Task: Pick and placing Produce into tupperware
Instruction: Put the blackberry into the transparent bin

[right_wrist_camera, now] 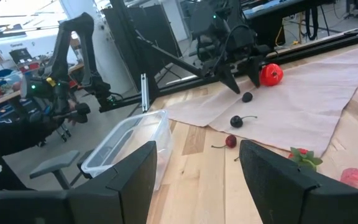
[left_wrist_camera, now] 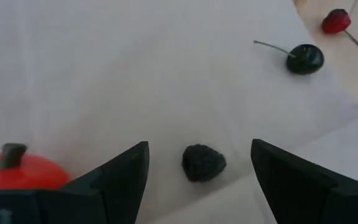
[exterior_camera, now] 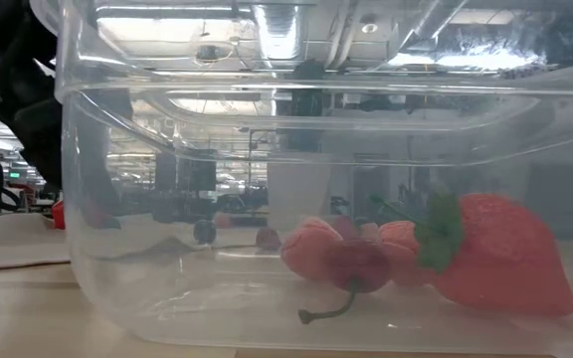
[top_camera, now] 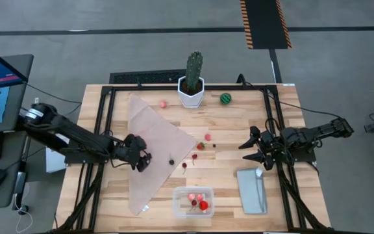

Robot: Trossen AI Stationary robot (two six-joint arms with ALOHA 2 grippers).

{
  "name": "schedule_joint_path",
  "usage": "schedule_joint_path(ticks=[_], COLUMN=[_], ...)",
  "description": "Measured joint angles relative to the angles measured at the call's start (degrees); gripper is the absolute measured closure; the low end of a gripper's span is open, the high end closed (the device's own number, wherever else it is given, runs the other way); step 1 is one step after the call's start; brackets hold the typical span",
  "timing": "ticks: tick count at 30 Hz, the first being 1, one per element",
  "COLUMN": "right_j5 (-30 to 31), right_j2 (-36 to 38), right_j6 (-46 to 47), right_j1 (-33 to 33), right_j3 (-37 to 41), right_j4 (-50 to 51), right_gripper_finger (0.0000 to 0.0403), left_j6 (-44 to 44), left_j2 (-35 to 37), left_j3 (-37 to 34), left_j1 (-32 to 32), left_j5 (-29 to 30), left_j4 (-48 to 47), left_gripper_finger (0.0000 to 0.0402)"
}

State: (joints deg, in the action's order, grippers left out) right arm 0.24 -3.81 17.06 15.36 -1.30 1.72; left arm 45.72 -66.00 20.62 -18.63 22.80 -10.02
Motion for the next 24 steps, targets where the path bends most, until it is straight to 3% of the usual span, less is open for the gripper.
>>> schedule_joint_path(ticks=[17,24], right_j5=[0.00,-0.01], right_j2=[0.00,-0.01], right_j6=[-0.02,-0.02], right_j1=[0.00,-0.01], right_j3=[0.00,0.00], right_j4=[0.00,0.00], right_gripper_finger=[0.0148,0.0148], left_j6=[2.02,2.01], left_j2=[-6.38,-6.38], left_j3=[0.00,0.00], left_j1=[0.00,0.00], left_j5=[-0.26,-0.48], left_j4=[0.81,1.59], left_gripper_finger=[0.0130,0.0174])
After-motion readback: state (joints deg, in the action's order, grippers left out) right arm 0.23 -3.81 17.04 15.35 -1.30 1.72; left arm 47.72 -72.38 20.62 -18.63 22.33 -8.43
